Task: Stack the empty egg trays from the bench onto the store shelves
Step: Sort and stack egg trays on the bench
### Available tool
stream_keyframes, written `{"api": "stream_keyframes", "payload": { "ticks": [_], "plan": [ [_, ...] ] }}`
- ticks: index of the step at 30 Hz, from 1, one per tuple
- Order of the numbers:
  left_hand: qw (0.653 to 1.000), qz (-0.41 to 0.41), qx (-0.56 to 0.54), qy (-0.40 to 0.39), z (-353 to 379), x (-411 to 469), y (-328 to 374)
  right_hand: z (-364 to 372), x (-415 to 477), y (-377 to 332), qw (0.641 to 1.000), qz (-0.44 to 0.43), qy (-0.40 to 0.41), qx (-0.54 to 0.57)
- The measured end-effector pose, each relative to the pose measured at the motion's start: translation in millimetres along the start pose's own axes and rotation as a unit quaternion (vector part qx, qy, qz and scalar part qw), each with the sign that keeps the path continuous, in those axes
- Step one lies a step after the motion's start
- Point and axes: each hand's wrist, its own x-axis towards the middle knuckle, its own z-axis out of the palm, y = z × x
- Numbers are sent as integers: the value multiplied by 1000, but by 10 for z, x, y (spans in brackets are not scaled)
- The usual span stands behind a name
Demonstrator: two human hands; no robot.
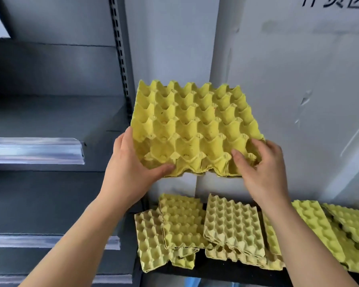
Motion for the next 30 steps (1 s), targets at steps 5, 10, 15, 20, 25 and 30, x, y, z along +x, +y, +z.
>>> {"api": "stream_keyframes", "payload": {
  "ticks": [5,10,15,20,25,30],
  "plan": [
    [999,-5,-4,46,-627,118,-42,155,121,-655,999,-42,-5,26],
    [996,-43,13,78,-1209,334,-276,540,323,-1255,996,-78,-34,41],
    [990,-80,41,110,-1706,577,-603,1011,453,-1818,990,-105,-92,31],
    [987,-106,19,117,-2114,713,-946,1473,424,-2252,983,-124,-137,10],
    [990,-106,-15,95,-2421,862,-1273,1761,276,-2572,982,-141,-117,-41],
    [993,-106,-28,47,-2724,1054,-1632,2012,73,-2834,983,-133,-104,-67]
  ]
}}
